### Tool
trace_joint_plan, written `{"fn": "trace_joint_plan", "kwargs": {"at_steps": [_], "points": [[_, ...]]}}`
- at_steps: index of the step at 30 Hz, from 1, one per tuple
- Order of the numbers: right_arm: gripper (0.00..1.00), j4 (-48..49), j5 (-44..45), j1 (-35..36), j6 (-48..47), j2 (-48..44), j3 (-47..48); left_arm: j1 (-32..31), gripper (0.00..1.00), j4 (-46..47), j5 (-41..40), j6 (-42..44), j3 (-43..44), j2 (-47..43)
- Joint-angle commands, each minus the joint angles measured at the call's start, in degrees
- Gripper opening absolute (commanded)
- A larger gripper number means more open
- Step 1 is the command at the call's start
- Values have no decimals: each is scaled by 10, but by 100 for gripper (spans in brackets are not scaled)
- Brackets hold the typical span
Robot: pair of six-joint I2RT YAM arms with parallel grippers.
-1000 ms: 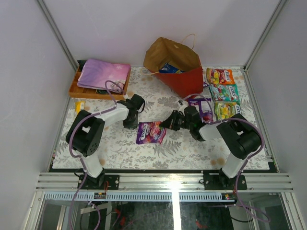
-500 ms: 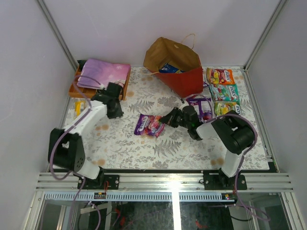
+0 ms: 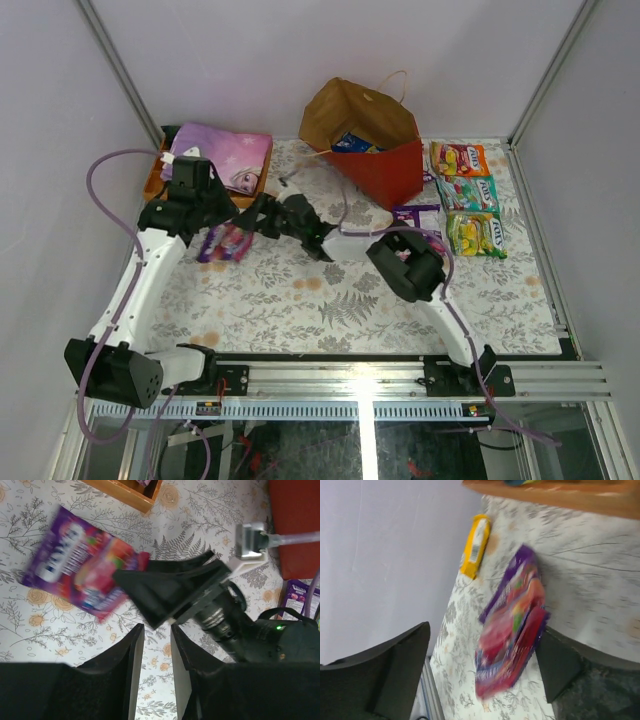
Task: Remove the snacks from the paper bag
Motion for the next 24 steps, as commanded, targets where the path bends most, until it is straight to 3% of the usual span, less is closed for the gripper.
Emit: {"fn": "trace_joint_plan", "kwargs": {"at_steps": [1, 8, 15, 20, 24], "points": [[100, -54, 2, 33, -40, 3, 82, 7, 28, -22, 2, -3, 9, -16], [100, -17, 74, -9, -99, -190, -165, 8, 28, 15, 20, -11, -57, -10], [99, -43, 148, -32, -179, -418, -374, 7, 27, 45, 61, -12, -91, -7], [99, -93, 281, -33, -239, -628, -502, 3, 34, 73, 102, -3, -127, -21], [99, -149, 382, -34, -302, -742, -536, -7, 39, 107, 130, -5, -166, -31]]}}
